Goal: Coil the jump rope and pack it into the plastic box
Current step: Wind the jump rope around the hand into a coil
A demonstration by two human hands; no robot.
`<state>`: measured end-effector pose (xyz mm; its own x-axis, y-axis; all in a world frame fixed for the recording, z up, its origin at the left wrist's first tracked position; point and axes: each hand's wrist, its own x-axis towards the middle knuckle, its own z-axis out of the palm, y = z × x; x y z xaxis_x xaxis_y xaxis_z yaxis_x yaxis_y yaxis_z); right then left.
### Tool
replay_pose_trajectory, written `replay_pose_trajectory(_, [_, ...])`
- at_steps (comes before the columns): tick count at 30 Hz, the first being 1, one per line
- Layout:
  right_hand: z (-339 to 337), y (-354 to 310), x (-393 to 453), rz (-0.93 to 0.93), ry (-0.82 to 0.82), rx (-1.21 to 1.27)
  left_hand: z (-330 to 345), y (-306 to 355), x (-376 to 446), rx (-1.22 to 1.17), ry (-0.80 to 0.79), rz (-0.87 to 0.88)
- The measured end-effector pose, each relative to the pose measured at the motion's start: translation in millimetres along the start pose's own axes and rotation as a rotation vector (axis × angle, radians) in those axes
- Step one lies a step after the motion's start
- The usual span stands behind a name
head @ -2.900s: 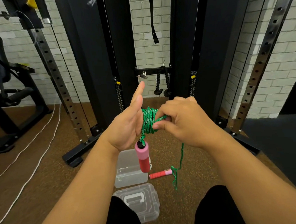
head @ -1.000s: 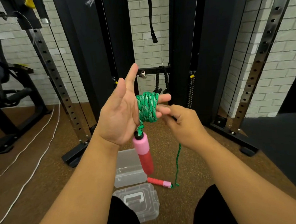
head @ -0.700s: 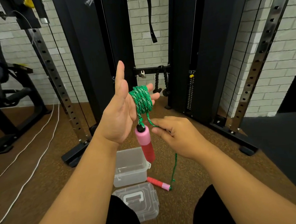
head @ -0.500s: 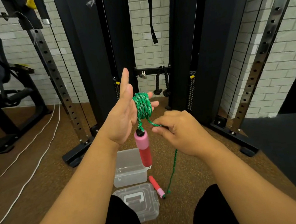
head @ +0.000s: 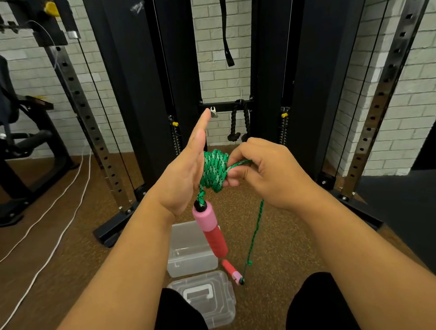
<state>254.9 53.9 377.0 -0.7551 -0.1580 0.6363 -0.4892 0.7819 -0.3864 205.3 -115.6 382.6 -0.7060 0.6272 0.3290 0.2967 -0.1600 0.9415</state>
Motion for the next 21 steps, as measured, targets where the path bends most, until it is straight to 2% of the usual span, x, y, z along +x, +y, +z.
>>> replay_pose_trajectory(7, [5,8,3,0.172,0.168,0.234,-4,5,-6,-0.143,-0.095,-0.037])
replay_pose_trajectory(11, [17,11,-1,0.246,0.198,0.285,-6,5,-7,-0.259,-0.134,-0.017])
replay_pose_trajectory(15, [36,8,-9,0.263,0.075,0.285,-10,4,-8,-0.320,-0.094,0.035])
replay_pose_trajectory(21, [43,-8,-9,0.223,-0.231,0.087,-19,4,-13,-0.293,0.002,0.076])
